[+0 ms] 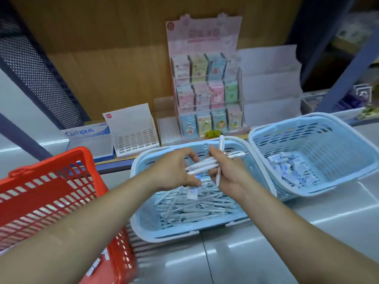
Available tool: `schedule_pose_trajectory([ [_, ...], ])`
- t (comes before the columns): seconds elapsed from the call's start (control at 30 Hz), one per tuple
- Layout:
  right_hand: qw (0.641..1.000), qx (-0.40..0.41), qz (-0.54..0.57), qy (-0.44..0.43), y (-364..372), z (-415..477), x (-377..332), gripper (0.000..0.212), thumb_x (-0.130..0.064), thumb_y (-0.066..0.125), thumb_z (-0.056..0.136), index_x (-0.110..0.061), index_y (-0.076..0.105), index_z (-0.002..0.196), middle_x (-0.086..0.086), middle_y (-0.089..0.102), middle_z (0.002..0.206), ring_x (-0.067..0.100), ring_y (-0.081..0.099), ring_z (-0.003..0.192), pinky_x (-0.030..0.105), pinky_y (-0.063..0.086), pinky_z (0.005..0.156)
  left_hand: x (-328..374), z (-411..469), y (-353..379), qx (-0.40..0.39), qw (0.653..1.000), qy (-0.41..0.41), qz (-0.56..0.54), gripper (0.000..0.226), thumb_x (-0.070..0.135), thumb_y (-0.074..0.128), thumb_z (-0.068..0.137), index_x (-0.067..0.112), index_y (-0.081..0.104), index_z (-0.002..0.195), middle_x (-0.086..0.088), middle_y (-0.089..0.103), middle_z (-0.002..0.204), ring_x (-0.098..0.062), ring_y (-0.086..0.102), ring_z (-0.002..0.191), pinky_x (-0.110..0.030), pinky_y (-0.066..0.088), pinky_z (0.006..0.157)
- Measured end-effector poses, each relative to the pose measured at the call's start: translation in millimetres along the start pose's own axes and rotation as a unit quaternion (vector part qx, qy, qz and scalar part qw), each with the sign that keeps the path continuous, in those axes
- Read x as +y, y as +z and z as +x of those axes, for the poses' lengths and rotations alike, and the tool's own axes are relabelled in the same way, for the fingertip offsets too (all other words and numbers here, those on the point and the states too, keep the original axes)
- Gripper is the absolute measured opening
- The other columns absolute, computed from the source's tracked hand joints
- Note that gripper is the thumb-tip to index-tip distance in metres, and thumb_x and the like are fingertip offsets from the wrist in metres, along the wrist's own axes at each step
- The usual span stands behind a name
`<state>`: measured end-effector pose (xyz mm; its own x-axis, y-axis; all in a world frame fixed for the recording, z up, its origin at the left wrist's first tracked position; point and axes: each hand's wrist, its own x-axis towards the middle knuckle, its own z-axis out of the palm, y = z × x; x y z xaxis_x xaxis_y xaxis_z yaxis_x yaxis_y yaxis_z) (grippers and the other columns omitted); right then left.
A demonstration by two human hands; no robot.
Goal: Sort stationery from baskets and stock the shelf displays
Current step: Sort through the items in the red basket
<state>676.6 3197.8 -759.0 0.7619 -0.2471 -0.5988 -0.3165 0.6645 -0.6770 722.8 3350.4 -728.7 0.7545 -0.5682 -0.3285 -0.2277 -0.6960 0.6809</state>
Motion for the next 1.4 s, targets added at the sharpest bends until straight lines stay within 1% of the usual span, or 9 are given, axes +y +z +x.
schedule_pose_trajectory([
  [0.2, 0.988, 0.074, 0.072, 0.113, -25, 29, 18, 0.019, -0.019, 0.068, 0.09, -0.007, 0.057, 0.083, 0.004, 0.05, 0.07, 0.011, 0.043, 0.043, 0.015, 0.04, 0.033, -48, 1, -3, 0.008, 0.992, -0.081, -0.092, 0.029, 0.009, 0.079, 0.079, 0.017, 0.062, 0.1, -0.012, 0.061, 0.072, -0.018, 0.058, 0.054, -0.033, 0.049, 0.053],
  [0.37, 0.981, 0.134, -0.003, 0.142, -31, 51, 35, 0.014, -0.012, 0.059, 0.097, -0.001, 0.055, 0.089, 0.01, 0.039, 0.038, 0.019, 0.035, 0.039, 0.021, 0.046, 0.034, -71, -6, -6, 0.102, 0.99, -0.1, -0.016, 0.014, 0.02, 0.075, 0.084, 0.027, 0.064, 0.089, -0.006, 0.066, 0.068, -0.016, 0.065, 0.059, -0.042, 0.057, 0.072],
  [0.53, 0.98, 0.066, -0.161, 0.098, -23, 59, 47, 0.019, -0.013, 0.065, 0.092, 0.003, 0.056, 0.098, 0.019, 0.062, 0.082, 0.022, 0.052, 0.055, 0.028, 0.044, 0.046, -71, -4, 8, 0.086, 0.991, -0.093, -0.043, 0.012, 0.02, 0.072, 0.087, 0.029, 0.065, 0.091, -0.002, 0.065, 0.073, -0.015, 0.068, 0.063, -0.04, 0.058, 0.076],
  [0.67, 0.981, 0.031, -0.135, 0.134, -20, 58, 48, 0.016, -0.014, 0.065, 0.092, -0.005, 0.054, 0.087, 0.014, 0.056, 0.077, 0.021, 0.051, 0.059, 0.029, 0.042, 0.052, -71, 9, 26, 0.025, 0.99, -0.123, -0.058, 0.02, 0.021, 0.072, 0.087, 0.021, 0.065, 0.106, -0.009, 0.065, 0.084, -0.027, 0.069, 0.078, -0.041, 0.058, 0.081],
  [0.77, 0.975, -0.021, -0.125, 0.184, -20, 49, 43, 0.016, -0.014, 0.065, 0.093, -0.004, 0.057, 0.083, 0.012, 0.061, 0.073, 0.021, 0.056, 0.061, 0.026, 0.05, 0.051, -61, 17, 42, -0.075, 0.978, -0.157, -0.116, 0.026, 0.018, 0.065, 0.093, 0.013, 0.061, 0.117, -0.009, 0.063, 0.073, -0.019, 0.064, 0.062, -0.027, 0.057, 0.062],
  [1.0, 0.952, -0.122, -0.253, 0.125, -21, 42, 26, 0.012, -0.017, 0.067, 0.09, -0.011, 0.063, 0.081, 0.007, 0.068, 0.077, 0.018, 0.063, 0.069, 0.027, 0.053, 0.055, -65, 22, 45, -0.084, 0.985, -0.114, 0.102, 0.017, 0.024, 0.062, 0.089, 0.013, 0.074, 0.091, -0.002, 0.064, 0.069, -0.018, 0.06, 0.065, -0.03, 0.052, 0.068],
  [1.13, 0.918, -0.091, -0.386, -0.007, -30, 48, 19, 0.014, -0.022, 0.069, 0.09, -0.015, 0.059, 0.084, 0.004, 0.067, 0.077, 0.015, 0.046, 0.063, 0.024, 0.033, 0.046, -72, 29, 48, -0.069, 0.969, -0.11, 0.211, 0.022, 0.031, 0.058, 0.091, 0.014, 0.072, 0.095, -0.005, 0.068, 0.088, -0.024, 0.062, 0.085, -0.031, 0.048, 0.072],
  [1.3, 0.817, -0.136, -0.558, -0.044, -41, 54, 18, 0.012, -0.029, 0.048, 0.101, -0.02, 0.053, 0.093, 0.003, 0.062, 0.078, 0.016, 0.056, 0.07, 0.032, 0.043, 0.066, -74, 38, 62, -0.087, 0.951, -0.116, 0.272, 0.02, 0.029, 0.05, 0.097, 0.013, 0.056, 0.088, -0.004, 0.057, 0.089, -0.025, 0.054, 0.085, -0.032, 0.046, 0.075],
  [1.4, 0.766, -0.153, -0.623, -0.045, -47, 62, 22, 0.013, -0.028, 0.047, 0.102, -0.017, 0.049, 0.107, 0.003, 0.054, 0.084, 0.019, 0.061, 0.067, 0.029, 0.044, 0.058, -78, 41, 65, -0.071, 0.957, -0.123, 0.255, 0.024, 0.03, 0.054, 0.096, 0.008, 0.063, 0.097, -0.006, 0.065, 0.101, -0.028, 0.059, 0.094, -0.033, 0.048, 0.079],
])
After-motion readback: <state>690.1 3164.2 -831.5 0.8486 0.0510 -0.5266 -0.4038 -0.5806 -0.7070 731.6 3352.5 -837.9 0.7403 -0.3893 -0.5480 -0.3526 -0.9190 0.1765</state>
